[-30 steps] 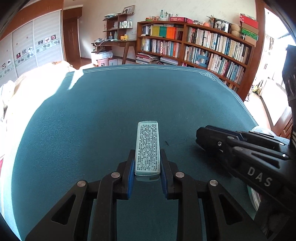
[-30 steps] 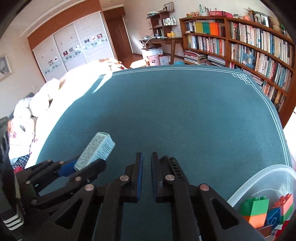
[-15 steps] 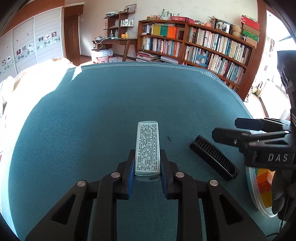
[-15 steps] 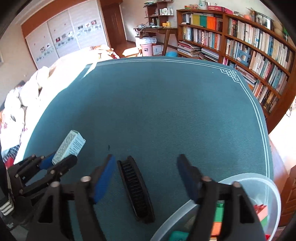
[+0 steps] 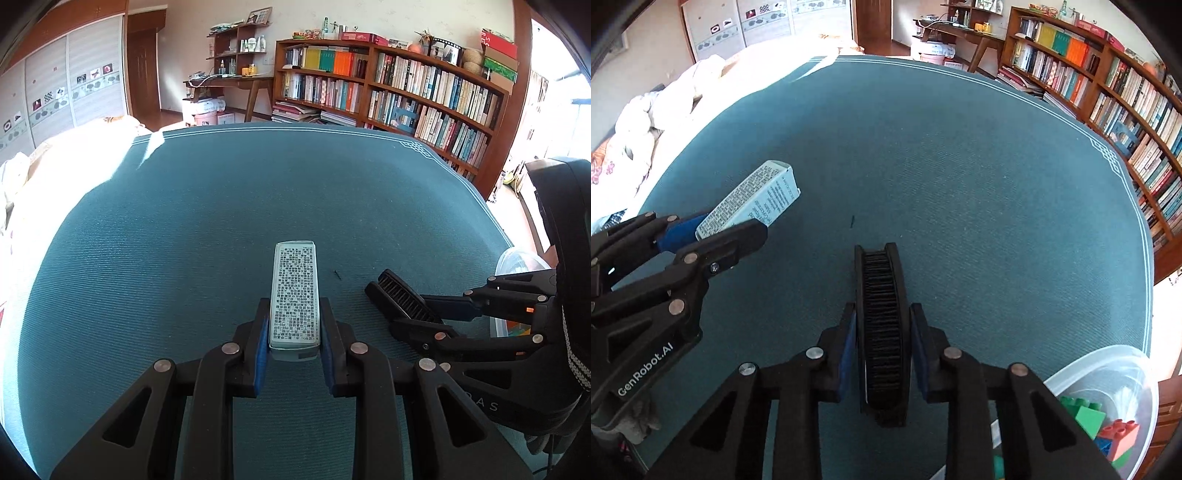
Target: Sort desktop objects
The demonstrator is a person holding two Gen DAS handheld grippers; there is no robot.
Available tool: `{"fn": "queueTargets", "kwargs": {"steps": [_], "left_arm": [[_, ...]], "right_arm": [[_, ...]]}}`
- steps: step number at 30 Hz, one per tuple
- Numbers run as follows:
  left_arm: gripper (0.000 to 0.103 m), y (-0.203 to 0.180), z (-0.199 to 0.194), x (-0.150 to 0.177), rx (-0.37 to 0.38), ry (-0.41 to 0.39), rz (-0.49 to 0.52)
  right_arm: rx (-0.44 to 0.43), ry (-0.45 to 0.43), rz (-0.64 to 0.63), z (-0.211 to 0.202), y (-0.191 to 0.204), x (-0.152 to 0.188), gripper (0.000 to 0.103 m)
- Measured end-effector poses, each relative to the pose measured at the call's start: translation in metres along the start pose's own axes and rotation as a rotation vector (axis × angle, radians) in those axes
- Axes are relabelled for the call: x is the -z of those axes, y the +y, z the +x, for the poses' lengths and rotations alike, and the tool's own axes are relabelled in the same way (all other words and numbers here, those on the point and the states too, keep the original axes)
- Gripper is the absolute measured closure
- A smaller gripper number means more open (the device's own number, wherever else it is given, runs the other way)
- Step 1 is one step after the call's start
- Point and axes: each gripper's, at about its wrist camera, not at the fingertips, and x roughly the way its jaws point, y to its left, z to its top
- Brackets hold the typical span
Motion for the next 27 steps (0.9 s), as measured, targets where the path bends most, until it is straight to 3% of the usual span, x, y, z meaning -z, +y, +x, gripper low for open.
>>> {"fn": "queueTargets", "kwargs": {"steps": [9, 20, 27], "left_arm": [[0.077, -0.004, -0.009, -0.002, 0.005, -0.018, 0.012], [0.077, -0.025, -0.026, -0.009, 0.033, -0.052, 0.059], [0.077, -0.063, -0.037, -0.01, 0.124, -0.055, 0.122]], "right_arm": [[-0.065, -0.133, 0.064, -0.029, 0.004, 0.005, 0.073], [-0.031, -0.268, 0.216, -0.081, -0.012, 0.024, 0.073], [0.028, -0.345, 0.325, -0.12, -0.045, 0.051, 0.073]]}}
